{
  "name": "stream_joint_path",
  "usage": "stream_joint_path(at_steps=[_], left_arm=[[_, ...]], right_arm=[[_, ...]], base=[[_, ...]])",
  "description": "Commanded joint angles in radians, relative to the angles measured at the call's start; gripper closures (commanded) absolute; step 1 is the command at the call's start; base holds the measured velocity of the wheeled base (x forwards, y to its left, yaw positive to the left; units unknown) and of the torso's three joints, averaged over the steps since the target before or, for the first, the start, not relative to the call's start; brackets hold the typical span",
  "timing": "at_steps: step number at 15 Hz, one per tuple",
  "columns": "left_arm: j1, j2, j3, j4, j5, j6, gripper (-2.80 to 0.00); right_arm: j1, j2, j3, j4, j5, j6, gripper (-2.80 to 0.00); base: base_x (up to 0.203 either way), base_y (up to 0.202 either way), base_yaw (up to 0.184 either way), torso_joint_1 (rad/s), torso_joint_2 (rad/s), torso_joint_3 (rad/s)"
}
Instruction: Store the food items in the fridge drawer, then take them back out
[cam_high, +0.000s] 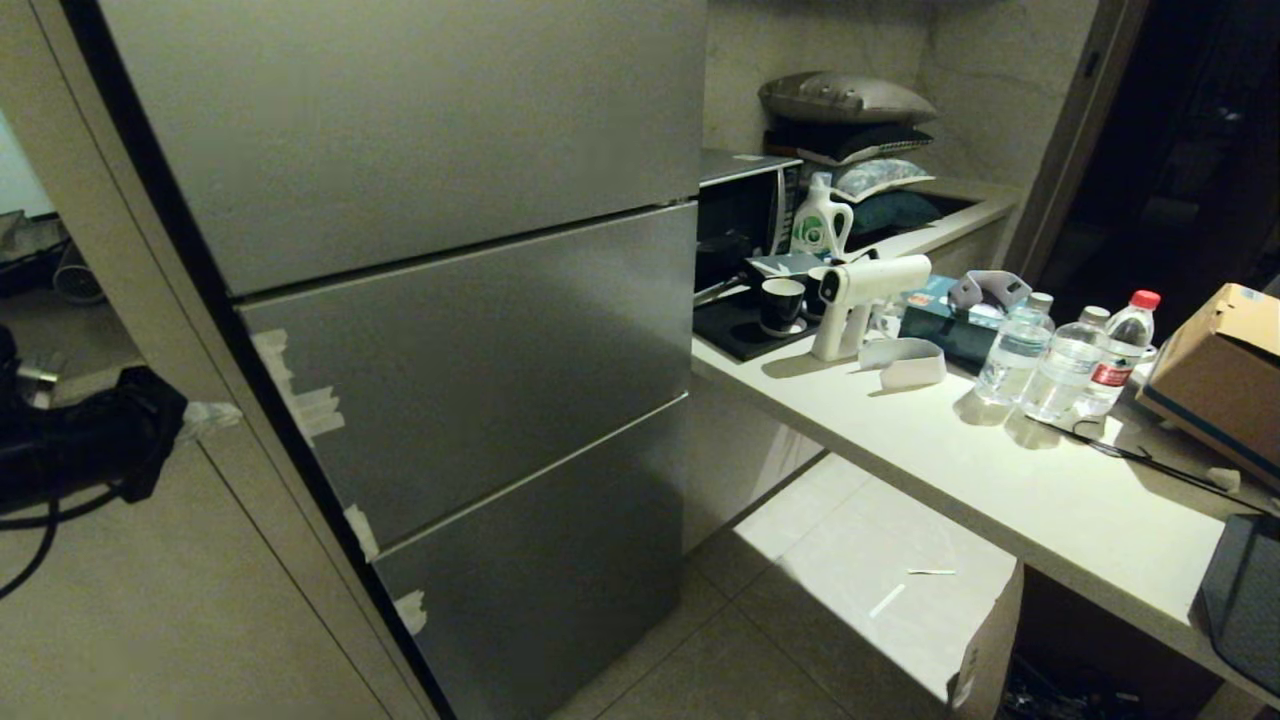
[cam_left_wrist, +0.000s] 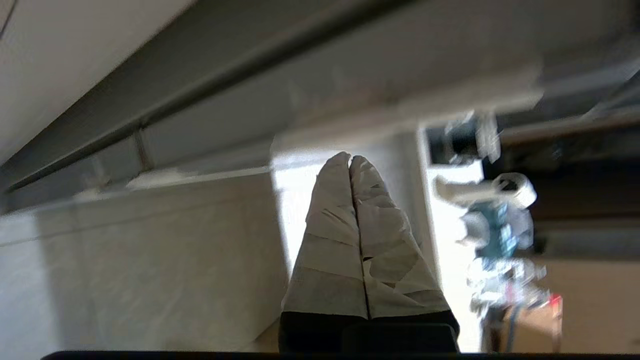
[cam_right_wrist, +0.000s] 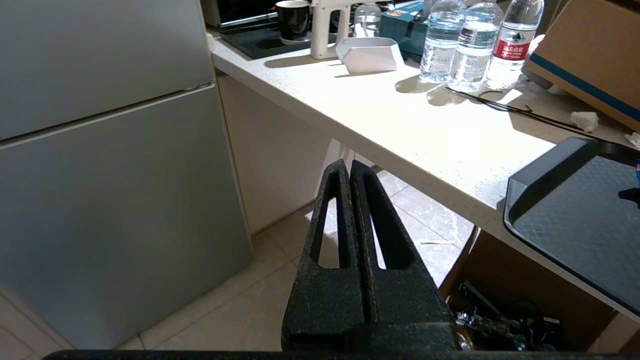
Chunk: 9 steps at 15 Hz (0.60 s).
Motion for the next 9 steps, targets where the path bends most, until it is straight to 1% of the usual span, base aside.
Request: stream_joint_path(at_steps=[1,5,9], left_arm=[[-0.010,0.016,-0.007,-0.038,-0.002,-0.053,0.00],[-0.021,0.067,-0.027,-0.114,0.003,-0.101,0.00],[-0.035,0.080,-0.059,-0.116,0.003,-0.126,0.00]], right_arm=[[0.000,0.001,0.031,-0.001,0.000,0.000,0.00],[0.000,0.001,0.031,-0.001,0.000,0.000,0.00],[0.000,0.001,0.031,-0.001,0.000,0.000,0.00]], base=[[0.000,0.000,0.000,0.000,0.00,0.000],[0.000,0.000,0.000,0.000,0.00,0.000],[0.000,0.000,0.000,0.000,0.00,0.000]])
